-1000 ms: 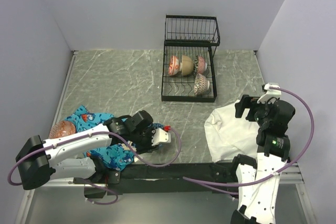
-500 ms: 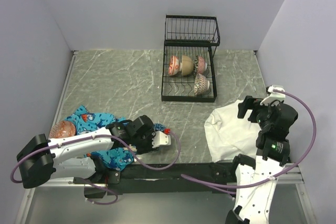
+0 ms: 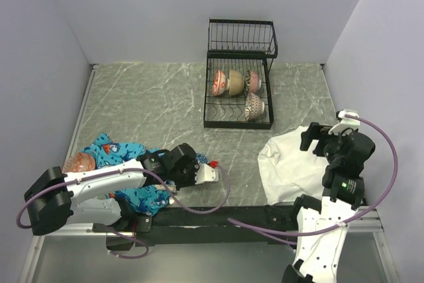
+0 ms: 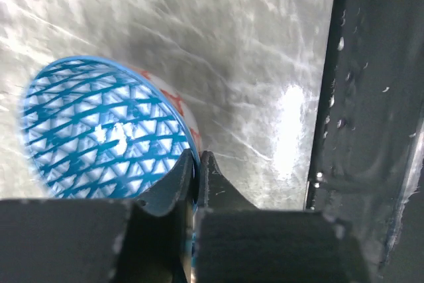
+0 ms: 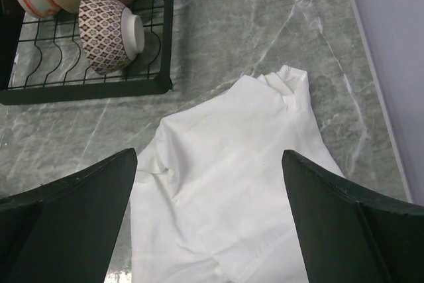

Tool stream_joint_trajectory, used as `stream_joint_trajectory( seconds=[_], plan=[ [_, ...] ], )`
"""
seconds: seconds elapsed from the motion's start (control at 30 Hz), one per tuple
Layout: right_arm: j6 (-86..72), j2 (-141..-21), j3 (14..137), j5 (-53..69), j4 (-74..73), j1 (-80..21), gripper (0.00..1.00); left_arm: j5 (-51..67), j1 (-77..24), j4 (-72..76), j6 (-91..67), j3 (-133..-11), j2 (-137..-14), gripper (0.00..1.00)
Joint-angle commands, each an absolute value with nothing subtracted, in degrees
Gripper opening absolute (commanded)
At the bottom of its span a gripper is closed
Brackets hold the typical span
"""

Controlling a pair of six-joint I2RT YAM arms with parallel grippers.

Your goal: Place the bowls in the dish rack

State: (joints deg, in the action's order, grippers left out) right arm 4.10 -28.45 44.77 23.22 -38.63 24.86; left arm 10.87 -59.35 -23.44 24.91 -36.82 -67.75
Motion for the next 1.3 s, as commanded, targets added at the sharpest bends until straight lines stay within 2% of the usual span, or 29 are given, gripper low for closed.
stream_joint_trajectory(
  seconds=[0.0, 0.17, 0.4, 0.47, 0.57, 0.67, 0.7, 0.93, 1.07, 1.13, 1.27],
  plan=[
    [3.5, -31.1, 47.3, 22.9, -38.0, 25.8, 0.98, 14.4, -59.4, -28.8, 26.2, -46.0, -66.8, 0.01],
    [0.9, -39.2, 51.4, 25.0, -36.3, 26.5, 0.98, 15.7, -59.4, -34.1, 30.4, -59.2, -67.6, 0.01],
    [0.1, -51.2, 56.9, 26.0, -32.3, 26.4, 0.98, 19.2, -53.4, -29.6, 31.0, -75.6, -80.0, 0.01],
    [-1.8, -54.8, 57.8, 27.1, -30.9, 26.1, 0.97, 21.7, -49.3, -27.3, 27.4, -79.2, -85.5, 0.01],
    [-1.3, -59.4, 60.3, 27.1, -29.7, 23.8, 0.97, 30.5, -42.9, -24.7, 18.2, -89.3, -93.0, 0.01],
    [3.0, -63.7, 63.9, 26.1, -30.1, 19.4, 0.96, 40.8, -38.0, -17.4, 6.5, -94.3, -99.0, 0.01],
    [5.3, -64.4, 65.0, 24.6, -29.9, 17.9, 0.96, 46.6, -37.2, -11.9, 3.5, -94.7, -100.3, 0.02],
    [4.4, -70.7, 68.9, 24.8, -29.0, 14.0, 0.96, 59.6, -34.6, 17.4, -26.6, -95.9, -109.7, 0.01],
    [4.3, -71.7, 68.6, 22.4, -27.3, 13.4, 0.96, 58.5, -32.6, 27.0, -35.6, -94.0, -113.9, 0.01],
    [4.3, -71.8, 69.1, 21.6, -28.1, 13.4, 0.97, 57.1, -30.2, 35.1, -47.2, -92.0, -115.5, 0.01],
    [5.4, -72.9, 70.5, 21.5, -30.4, 13.4, 0.97, 54.5, -28.6, 44.3, -53.3, -88.9, -118.1, 0.01]
  ],
)
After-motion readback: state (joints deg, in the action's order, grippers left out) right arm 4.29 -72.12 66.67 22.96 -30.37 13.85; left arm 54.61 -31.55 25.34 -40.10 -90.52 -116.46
